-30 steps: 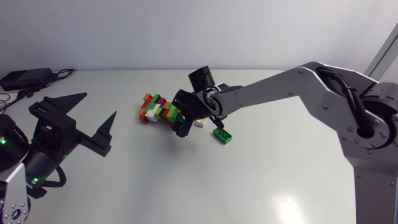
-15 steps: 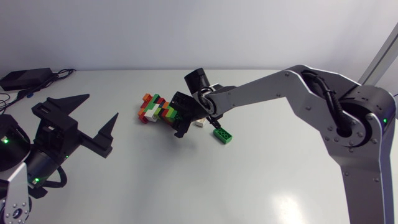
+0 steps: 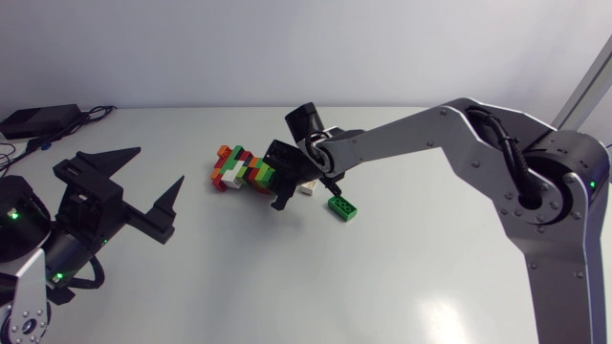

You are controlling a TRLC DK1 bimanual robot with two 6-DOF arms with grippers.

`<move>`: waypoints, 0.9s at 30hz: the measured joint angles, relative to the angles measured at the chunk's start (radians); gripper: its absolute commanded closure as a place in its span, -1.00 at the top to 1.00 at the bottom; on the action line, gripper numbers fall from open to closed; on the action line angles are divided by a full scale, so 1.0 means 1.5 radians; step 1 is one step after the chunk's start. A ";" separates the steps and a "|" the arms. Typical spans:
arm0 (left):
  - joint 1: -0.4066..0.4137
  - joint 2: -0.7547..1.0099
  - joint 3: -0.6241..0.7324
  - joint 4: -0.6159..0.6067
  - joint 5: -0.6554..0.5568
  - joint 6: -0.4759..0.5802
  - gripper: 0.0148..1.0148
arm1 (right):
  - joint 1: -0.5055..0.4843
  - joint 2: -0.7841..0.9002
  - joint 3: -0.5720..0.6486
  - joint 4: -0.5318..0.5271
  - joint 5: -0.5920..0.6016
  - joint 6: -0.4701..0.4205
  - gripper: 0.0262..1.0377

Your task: Disassemble duplo

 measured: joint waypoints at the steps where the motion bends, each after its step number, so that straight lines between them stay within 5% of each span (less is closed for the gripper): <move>1: 0.000 0.001 0.000 0.000 0.000 0.000 0.92 | 0.000 0.000 0.001 -0.003 0.000 0.000 -0.47; 11: 0.000 0.010 0.000 0.000 0.000 0.000 0.92 | 0.002 -0.045 -0.020 -0.083 -0.002 -0.051 -0.47; 27: -0.032 0.051 0.000 0.000 0.005 0.013 0.92 | 0.125 -0.308 -0.276 -0.238 -0.073 -0.159 -0.46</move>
